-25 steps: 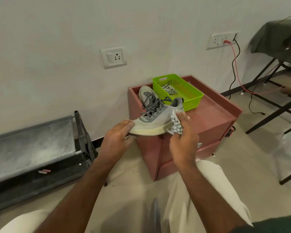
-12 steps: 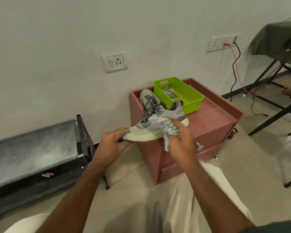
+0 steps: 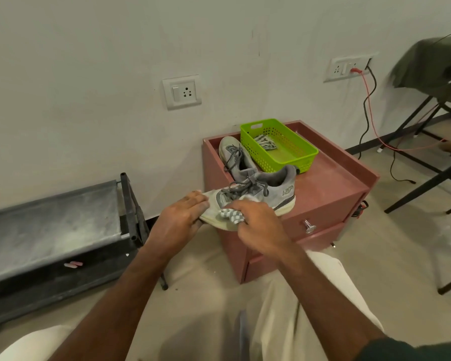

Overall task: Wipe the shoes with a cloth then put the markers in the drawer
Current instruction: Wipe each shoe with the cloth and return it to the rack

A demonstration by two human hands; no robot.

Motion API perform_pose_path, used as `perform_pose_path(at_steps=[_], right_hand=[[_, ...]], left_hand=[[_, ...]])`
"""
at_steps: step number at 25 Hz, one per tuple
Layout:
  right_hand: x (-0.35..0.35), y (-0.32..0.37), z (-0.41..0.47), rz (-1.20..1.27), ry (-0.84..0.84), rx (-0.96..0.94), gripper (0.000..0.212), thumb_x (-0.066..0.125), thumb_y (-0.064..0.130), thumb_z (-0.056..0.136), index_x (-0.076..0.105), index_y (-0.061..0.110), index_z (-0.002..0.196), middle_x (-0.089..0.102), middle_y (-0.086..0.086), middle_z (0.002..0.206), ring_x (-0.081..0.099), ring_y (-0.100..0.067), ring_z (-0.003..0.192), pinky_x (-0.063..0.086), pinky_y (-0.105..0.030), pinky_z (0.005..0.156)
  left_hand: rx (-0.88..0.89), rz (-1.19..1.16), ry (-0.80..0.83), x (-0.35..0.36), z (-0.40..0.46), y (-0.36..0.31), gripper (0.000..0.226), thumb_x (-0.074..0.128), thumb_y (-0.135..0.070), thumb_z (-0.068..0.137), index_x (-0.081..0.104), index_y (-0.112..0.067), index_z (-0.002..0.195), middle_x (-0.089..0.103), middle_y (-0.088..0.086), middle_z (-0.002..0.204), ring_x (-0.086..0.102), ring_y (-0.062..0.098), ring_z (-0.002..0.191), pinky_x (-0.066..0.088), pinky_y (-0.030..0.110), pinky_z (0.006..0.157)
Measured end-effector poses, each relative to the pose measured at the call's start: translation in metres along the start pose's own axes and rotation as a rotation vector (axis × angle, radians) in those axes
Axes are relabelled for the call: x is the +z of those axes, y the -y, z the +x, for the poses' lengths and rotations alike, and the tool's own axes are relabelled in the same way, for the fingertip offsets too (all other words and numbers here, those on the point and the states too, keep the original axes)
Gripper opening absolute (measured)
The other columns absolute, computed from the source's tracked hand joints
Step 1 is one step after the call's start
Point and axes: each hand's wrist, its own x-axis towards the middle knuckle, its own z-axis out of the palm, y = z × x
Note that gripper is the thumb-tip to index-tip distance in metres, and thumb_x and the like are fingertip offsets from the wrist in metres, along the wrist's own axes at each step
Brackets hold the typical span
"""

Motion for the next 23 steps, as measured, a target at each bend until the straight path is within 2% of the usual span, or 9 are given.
perform_pose_path(at_steps=[2, 4, 7, 10, 12, 14, 18, 20, 23], right_hand=[[-0.007, -0.001, -0.001, 0.551, 0.047, 0.181, 0.037, 0.056, 0.003, 0.078, 0.076, 0.025, 0.1, 0.076, 0.008, 0.096, 0.069, -0.011, 0.094, 0.053, -0.032, 0.087], [-0.022, -0.013, -0.002, 0.786, -0.172, 0.334, 0.036, 0.058, -0.003, 0.085, 0.075, 0.027, 0.093, 0.076, 0.007, 0.089, 0.069, -0.013, 0.086, 0.054, -0.033, 0.077], [-0.03, -0.037, -0.005, 0.202, -0.489, 0.285, 0.047, 0.051, -0.004, 0.078, 0.072, 0.025, 0.108, 0.07, 0.01, 0.097, 0.062, -0.012, 0.091, 0.042, -0.023, 0.074], [-0.005, -0.018, -0.004, -0.17, -0.282, 0.09, 0.046, 0.053, 0.0, 0.072, 0.069, 0.012, 0.114, 0.07, -0.007, 0.114, 0.063, -0.027, 0.107, 0.049, -0.032, 0.092], [0.018, 0.002, -0.003, -0.356, -0.118, 0.032, 0.043, 0.057, 0.003, 0.071, 0.067, 0.01, 0.112, 0.069, -0.012, 0.11, 0.063, -0.033, 0.104, 0.051, -0.041, 0.09], [0.03, 0.019, -0.01, -0.234, -0.085, -0.01, 0.042, 0.059, 0.001, 0.072, 0.067, 0.012, 0.112, 0.071, -0.009, 0.103, 0.065, -0.03, 0.097, 0.051, -0.039, 0.086], [-0.01, 0.014, -0.006, 0.686, -0.179, 0.294, 0.035, 0.054, -0.003, 0.088, 0.07, 0.024, 0.104, 0.072, 0.003, 0.097, 0.067, -0.012, 0.084, 0.053, -0.024, 0.068], [-0.04, -0.014, 0.001, 0.563, -0.374, 0.297, 0.031, 0.056, 0.005, 0.088, 0.07, 0.022, 0.108, 0.071, 0.003, 0.106, 0.067, -0.008, 0.083, 0.051, -0.022, 0.062], [-0.054, -0.047, 0.009, 0.034, -0.189, 0.097, 0.041, 0.06, 0.007, 0.08, 0.063, 0.024, 0.117, 0.065, 0.003, 0.12, 0.06, -0.018, 0.114, 0.044, -0.032, 0.091]], left_hand=[[-0.023, 0.019, 0.012, 0.001, -0.003, 0.002, 0.035, 0.085, -0.008, 0.076, 0.075, -0.001, 0.109, 0.073, 0.013, 0.117, 0.069, 0.03, 0.114, 0.06, 0.04, 0.09], [-0.05, 0.015, 0.013, 0.001, -0.005, 0.001, 0.033, 0.08, -0.017, 0.081, 0.075, -0.002, 0.11, 0.073, 0.013, 0.118, 0.069, 0.028, 0.113, 0.061, 0.04, 0.088], [-0.072, 0.047, 0.008, 0.002, -0.004, -0.002, 0.036, 0.072, -0.024, 0.082, 0.075, -0.001, 0.11, 0.073, 0.013, 0.118, 0.07, 0.028, 0.113, 0.061, 0.039, 0.088], [-0.056, 0.061, -0.004, 0.002, -0.002, -0.003, 0.036, 0.072, -0.023, 0.08, 0.075, -0.001, 0.108, 0.074, 0.014, 0.116, 0.07, 0.03, 0.112, 0.061, 0.04, 0.088], [-0.033, 0.077, 0.015, 0.002, -0.003, -0.002, 0.033, 0.073, -0.019, 0.078, 0.076, -0.001, 0.105, 0.075, 0.013, 0.113, 0.071, 0.029, 0.11, 0.062, 0.039, 0.085], [-0.01, 0.076, 0.03, 0.005, -0.009, 0.002, 0.03, 0.079, -0.013, 0.075, 0.077, -0.002, 0.103, 0.076, 0.013, 0.111, 0.072, 0.029, 0.109, 0.062, 0.038, 0.083], [-0.119, 0.002, 0.043, 0.015, -0.017, 0.018, 0.044, 0.09, 0.002, 0.068, 0.076, 0.0, 0.11, 0.074, 0.014, 0.119, 0.068, 0.032, 0.117, 0.059, 0.044, 0.093], [-0.218, -0.021, 0.049, 0.019, -0.015, 0.026, 0.049, 0.088, 0.005, 0.069, 0.075, -0.001, 0.116, 0.071, 0.014, 0.125, 0.065, 0.032, 0.122, 0.055, 0.048, 0.1], [-0.341, 0.029, 0.057, 0.021, -0.007, 0.033, 0.051, 0.084, 0.003, 0.074, 0.072, -0.005, 0.122, 0.068, 0.012, 0.133, 0.061, 0.031, 0.128, 0.046, 0.049, 0.11]])
